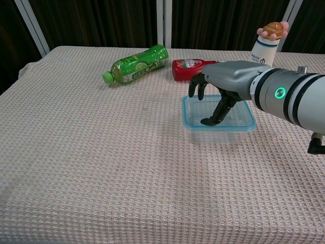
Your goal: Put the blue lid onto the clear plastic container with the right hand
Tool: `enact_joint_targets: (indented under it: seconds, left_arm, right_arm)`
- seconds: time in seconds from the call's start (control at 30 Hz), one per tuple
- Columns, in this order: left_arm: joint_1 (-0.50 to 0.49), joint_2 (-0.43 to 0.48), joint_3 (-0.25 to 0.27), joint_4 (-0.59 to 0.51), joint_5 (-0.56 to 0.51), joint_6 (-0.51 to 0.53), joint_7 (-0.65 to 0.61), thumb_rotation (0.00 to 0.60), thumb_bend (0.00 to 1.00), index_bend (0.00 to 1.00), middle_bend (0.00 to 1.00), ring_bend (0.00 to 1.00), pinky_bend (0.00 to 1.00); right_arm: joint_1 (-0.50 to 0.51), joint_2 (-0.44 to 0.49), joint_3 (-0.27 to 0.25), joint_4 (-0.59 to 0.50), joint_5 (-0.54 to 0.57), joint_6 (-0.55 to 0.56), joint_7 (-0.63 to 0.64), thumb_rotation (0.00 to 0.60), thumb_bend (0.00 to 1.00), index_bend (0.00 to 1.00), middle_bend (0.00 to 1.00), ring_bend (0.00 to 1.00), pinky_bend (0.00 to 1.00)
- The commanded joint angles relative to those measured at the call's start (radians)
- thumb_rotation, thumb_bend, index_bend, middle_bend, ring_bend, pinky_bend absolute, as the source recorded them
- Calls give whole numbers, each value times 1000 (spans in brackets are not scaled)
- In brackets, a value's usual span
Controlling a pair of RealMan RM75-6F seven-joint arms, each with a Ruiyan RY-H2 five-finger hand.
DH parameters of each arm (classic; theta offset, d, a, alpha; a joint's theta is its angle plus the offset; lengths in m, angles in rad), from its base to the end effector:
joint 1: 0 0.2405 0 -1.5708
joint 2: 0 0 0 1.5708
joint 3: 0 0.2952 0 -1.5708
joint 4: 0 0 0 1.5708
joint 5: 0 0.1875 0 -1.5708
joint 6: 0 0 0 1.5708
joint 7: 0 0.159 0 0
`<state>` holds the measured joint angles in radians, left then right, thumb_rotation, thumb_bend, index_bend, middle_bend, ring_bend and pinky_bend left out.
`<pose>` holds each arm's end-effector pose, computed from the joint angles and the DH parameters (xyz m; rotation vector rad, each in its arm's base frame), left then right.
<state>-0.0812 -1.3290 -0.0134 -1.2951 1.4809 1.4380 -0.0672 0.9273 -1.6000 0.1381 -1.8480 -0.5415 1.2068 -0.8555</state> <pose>-0.3873 0.1916 0.1390 -1.4051 -0.9432 -0.8099 -0.1156 -0.3424 -0.0262 1.9183 -1.0237 0.6445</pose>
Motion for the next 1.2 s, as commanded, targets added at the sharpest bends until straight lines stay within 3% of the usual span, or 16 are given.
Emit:
enact_joint_targets:
  seconds: [0.03, 0.23, 0.5, 0.9, 1.2]
  left_arm:
    - [1, -2, 1, 3, 0, 0, -4, 600, 0, 157, 101, 0, 23]
    - [3, -8, 2, 15, 2, 1, -14, 600, 0, 157, 101, 0, 23]
    - [2, -9, 4, 20, 5, 0, -20, 600, 0, 157, 101, 0, 22]
    - [1, -9, 3, 17, 5, -3, -14, 600, 0, 157, 101, 0, 22]
    - [-1, -7, 1, 13, 11, 3, -11, 600, 0, 156, 100, 0, 22]
  right_arm:
    - [4, -9, -6, 2, 0, 13, -15, 600, 115, 276, 291, 1, 0]
    - [-2, -29, -22, 2, -17, 53, -39, 600, 114, 279, 292, 1, 0]
    - [-24, -37, -32, 4, -45, 69, -29, 600, 0, 291, 295, 1, 0]
    - [-45, -51, -37, 25, -77, 55, -10, 600, 0, 309, 298, 1, 0]
    - [-82, -2, -44, -48, -162, 98, 13, 600, 0, 312, 296, 1, 0]
